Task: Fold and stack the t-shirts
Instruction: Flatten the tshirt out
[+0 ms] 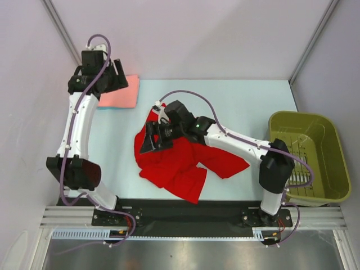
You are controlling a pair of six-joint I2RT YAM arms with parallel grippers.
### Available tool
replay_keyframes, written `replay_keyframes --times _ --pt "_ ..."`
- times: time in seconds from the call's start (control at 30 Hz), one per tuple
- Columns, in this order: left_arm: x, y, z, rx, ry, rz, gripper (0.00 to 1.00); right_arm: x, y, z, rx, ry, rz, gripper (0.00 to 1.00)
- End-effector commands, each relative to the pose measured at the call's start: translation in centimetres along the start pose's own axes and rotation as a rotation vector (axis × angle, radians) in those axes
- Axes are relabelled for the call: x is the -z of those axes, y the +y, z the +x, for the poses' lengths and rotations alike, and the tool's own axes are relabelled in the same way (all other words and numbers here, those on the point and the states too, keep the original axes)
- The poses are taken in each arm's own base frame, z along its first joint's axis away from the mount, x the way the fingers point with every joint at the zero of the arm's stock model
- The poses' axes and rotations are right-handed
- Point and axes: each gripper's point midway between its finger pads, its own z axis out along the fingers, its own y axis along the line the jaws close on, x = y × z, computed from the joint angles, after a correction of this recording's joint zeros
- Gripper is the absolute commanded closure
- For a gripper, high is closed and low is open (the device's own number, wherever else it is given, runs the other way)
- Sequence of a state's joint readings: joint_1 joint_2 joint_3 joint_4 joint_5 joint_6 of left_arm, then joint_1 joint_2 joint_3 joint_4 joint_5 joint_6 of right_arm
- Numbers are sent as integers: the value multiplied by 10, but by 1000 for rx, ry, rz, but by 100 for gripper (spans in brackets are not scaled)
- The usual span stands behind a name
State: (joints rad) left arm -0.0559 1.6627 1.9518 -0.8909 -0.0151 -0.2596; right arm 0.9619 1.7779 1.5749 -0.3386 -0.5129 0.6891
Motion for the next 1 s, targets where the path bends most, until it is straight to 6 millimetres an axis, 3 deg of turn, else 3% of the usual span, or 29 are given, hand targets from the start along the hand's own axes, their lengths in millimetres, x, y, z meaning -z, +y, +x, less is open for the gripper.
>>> replay_keyframes --times 0.0,0.03,0.07,0.1,0.17,0.2,0.23,0.27,0.3,0.33,0.37,0.4,0.43,0.47,0.5,0.53,0.6,0.7,0.83,0.97 --pt "32 8 17 -22 -26 -27 25 28 18 -40 2 -83 -20 21" --pt "48 2 17 -15 -65 20 27 34 0 -35 19 -74 50 20" --pt "50 -9 31 -3 -34 89 29 52 -11 -22 3 -52 119 19" --pt "41 -14 68 -8 50 114 32 56 -45 -2 -38 -22 219 19" --pt "57 -31 95 -4 69 191 37 85 -84 15 -115 -17 337 28" --pt "58 -51 137 -36 154 253 38 102 -108 43 -152 -3 398 31" --pt "63 -66 153 -51 166 299 40 120 -124 46 -180 -37 440 34" --pt "85 -98 177 -83 188 398 41 131 -140 61 -204 -35 486 36" --pt "87 -107 214 -104 265 435 42 150 -142 65 -191 -87 507 39" --pt "94 -125 229 -119 270 492 44 155 -164 93 -224 -50 555 42" --pt "115 -152 260 -153 323 579 46 166 -176 104 -249 -46 593 44" --pt "116 -156 291 -181 383 589 46 177 -177 108 -240 -74 609 49" --pt "119 -166 308 -199 407 613 48 181 -191 130 -268 -40 646 54" --pt "131 -178 334 -221 469 646 50 186 -196 133 -279 -57 660 56" --pt "124 -177 362 -242 545 619 50 188 -201 140 -289 -62 668 57" --pt "127 -186 374 -239 575 648 50 190 -201 139 -287 -91 660 58" --pt "118 -187 398 -220 634 622 50 196 -217 147 -317 -111 717 58" --pt "99 -171 413 -180 703 501 49 204 -236 147 -325 -131 803 55" --pt "73 -131 433 -187 765 297 45 206 -255 153 -366 -97 893 51" --pt "45 -87 436 -86 801 188 44 216 -272 151 -390 -123 1010 50"
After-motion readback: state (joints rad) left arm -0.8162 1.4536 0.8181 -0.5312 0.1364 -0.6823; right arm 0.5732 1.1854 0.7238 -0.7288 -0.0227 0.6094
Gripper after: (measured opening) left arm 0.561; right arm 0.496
